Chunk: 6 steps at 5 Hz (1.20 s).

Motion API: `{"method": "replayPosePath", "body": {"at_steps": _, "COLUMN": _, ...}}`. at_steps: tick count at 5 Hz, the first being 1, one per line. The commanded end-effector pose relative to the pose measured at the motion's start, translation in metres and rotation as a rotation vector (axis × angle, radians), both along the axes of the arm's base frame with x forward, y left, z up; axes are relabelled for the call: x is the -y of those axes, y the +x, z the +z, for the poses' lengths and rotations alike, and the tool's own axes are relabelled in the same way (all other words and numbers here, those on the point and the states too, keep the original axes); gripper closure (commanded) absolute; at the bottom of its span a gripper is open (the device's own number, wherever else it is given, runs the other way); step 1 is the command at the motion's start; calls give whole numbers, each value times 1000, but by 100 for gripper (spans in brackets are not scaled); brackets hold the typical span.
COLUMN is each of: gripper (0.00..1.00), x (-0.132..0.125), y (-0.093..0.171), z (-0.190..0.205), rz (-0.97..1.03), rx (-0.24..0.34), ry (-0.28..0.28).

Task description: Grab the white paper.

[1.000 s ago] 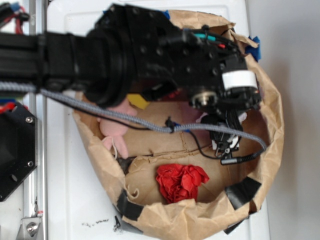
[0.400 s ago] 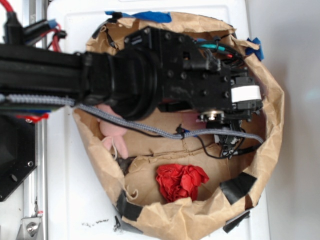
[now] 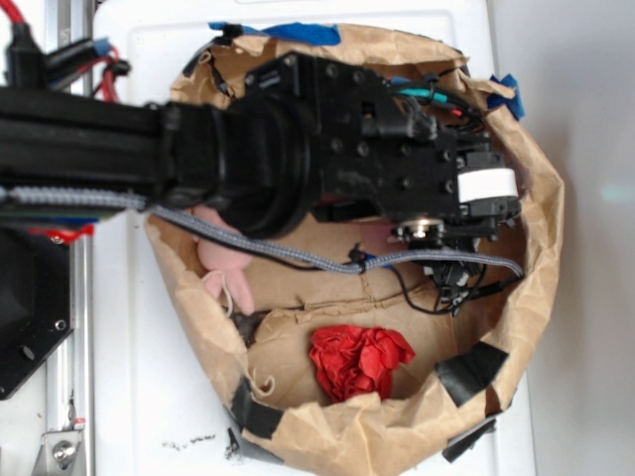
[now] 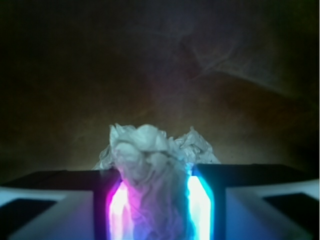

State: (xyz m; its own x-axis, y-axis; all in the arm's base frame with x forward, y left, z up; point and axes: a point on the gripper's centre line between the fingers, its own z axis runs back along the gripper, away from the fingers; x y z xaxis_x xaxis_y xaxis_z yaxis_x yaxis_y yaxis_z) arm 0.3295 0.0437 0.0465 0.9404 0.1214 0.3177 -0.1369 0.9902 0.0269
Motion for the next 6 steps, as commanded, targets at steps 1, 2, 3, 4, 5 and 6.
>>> {"method": "replayPosePath", "body": {"at_steps": 1, "gripper": 100, "x": -11, "y": -26, "z": 68, "rz": 46, "rx": 1, "ry": -42}}
{"method": "replayPosePath", "body": {"at_steps": 2, "gripper": 100, "x": -14, "y": -49, "z": 105, "rz": 68, "rx": -86, "ry": -67}}
{"method": "replayPosePath", "body": {"at_steps": 3, "gripper": 100, "x": -23, "y": -65, "z": 127, "rz": 100, "rx": -106, "ry": -37}}
{"method": "replayPosePath", "body": {"at_steps": 4, "gripper": 100, "x": -34, "y": -66, "z": 136, "rz": 141, "rx": -205, "ry": -70}}
{"method": "replayPosePath", "body": {"at_steps": 5, "gripper": 100, "x": -28, "y": -74, "z": 134, "rz": 118, "rx": -274, "ry": -76}}
{"method": "replayPosePath", "body": {"at_steps": 6, "gripper": 100, "x": -25, "y": -74, "z": 129, "rz": 117, "rx": -217, "ry": -52}}
